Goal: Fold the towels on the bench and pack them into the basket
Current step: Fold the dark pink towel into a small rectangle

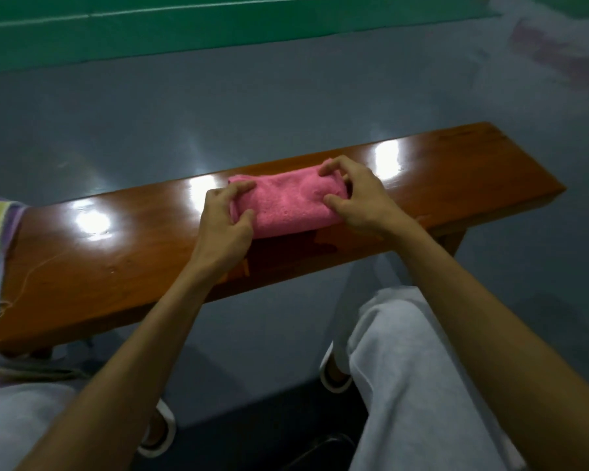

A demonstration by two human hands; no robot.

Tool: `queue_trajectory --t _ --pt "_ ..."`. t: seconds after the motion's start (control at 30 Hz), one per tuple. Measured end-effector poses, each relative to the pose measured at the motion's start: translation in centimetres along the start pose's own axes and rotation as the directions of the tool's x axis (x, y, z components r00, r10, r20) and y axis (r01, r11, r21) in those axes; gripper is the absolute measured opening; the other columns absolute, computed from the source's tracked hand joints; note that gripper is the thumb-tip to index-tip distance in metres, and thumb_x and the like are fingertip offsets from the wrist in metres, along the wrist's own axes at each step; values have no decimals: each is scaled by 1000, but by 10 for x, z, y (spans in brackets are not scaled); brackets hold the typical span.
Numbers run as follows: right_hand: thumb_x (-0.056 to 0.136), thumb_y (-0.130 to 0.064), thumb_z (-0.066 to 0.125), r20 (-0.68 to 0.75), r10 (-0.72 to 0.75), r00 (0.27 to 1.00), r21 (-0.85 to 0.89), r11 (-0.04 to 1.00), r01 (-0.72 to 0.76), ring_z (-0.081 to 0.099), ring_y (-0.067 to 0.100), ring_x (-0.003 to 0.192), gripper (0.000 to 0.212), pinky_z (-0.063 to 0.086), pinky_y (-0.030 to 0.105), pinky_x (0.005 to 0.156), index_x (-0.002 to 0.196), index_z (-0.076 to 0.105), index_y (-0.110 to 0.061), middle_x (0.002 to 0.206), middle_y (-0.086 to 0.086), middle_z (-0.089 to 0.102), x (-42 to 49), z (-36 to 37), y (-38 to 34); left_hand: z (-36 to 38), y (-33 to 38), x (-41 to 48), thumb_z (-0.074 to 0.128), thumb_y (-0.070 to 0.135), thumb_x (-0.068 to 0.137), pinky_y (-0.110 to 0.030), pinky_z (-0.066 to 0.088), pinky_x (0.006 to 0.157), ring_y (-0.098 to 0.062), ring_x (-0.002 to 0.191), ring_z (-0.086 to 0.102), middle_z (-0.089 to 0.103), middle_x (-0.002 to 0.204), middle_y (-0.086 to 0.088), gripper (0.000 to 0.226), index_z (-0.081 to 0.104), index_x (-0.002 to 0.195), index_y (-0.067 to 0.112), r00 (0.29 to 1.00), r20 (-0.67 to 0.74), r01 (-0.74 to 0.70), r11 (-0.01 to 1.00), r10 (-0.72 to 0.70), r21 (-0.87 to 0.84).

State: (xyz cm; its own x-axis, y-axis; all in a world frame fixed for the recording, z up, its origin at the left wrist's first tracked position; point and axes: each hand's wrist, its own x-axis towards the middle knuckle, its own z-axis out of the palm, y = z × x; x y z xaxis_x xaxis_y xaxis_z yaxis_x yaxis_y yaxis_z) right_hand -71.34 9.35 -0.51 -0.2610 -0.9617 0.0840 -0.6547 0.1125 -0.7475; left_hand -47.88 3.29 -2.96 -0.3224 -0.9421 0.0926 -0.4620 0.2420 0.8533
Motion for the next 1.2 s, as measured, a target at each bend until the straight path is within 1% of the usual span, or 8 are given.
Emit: queue_trajectory --t 0.17,0.27,0.4,0.6,0.7,0.9,1.07,1.2 --pt "86 -11 73 -39 21 999 2 1000 -21 65 18 107 40 59 43 93 118 61 -31 123 -8 60 -13 -31 26 34 21 -3 59 9 96 -41 49 110 -22 126 49 41 136 -1 49 57 141 27 997 66 -45 999 45 -2" --pt "87 -6 72 -62 36 997 51 998 -33 63 18 114 38 56 42 99 118 62 -25 132 -5 57 -21 -48 40 54 36 -8 56 9 100 -19 54 95 -20 125 47 35 132 3 48 52 145 26 994 100 -56 998 54 15" --pt "88 -3 71 -111 70 991 55 996 -64 62 16 112 37 55 38 99 120 63 -20 126 -5 59 -37 -70 60 80 56 -11 56 10 100 -40 54 102 -22 123 48 34 130 4 48 52 144 28 988 136 -74 997 72 11" --pt "86 -10 71 -191 81 978 -103 989 -102 59 17 101 39 54 37 93 116 59 -31 113 -5 58 -67 -105 91 123 88 -20 58 6 97 -35 43 114 -13 123 41 38 132 -2 50 53 143 25 975 178 -138 990 130 36" --pt "86 -11 70 -223 103 969 -157 978 -140 60 23 108 39 50 33 94 118 59 -29 123 3 59 -83 -123 106 147 100 -26 58 5 96 -31 44 110 -15 121 42 38 132 -3 50 53 141 26 971 200 -144 989 132 44" --pt "88 -12 66 -273 175 946 -208 949 -236 59 30 113 40 51 45 99 122 57 -30 120 5 55 -121 -152 137 202 124 -51 58 7 99 -27 43 103 -12 119 40 34 131 3 48 49 141 28 966 216 -153 988 145 20" --pt "92 -14 64 -311 234 921 -279 904 -323 59 30 106 38 52 44 93 124 54 -31 114 6 51 -154 -163 168 250 138 -77 55 0 96 -3 32 88 -10 116 39 34 127 2 49 52 140 21 969 217 -120 993 115 13" --pt "91 -12 62 -339 326 882 -278 861 -425 60 32 105 39 51 43 90 123 53 -31 111 4 49 -185 -165 203 293 139 -105 53 -5 90 -13 36 93 -11 112 39 35 125 0 50 53 135 17 966 254 -45 999 47 -14"
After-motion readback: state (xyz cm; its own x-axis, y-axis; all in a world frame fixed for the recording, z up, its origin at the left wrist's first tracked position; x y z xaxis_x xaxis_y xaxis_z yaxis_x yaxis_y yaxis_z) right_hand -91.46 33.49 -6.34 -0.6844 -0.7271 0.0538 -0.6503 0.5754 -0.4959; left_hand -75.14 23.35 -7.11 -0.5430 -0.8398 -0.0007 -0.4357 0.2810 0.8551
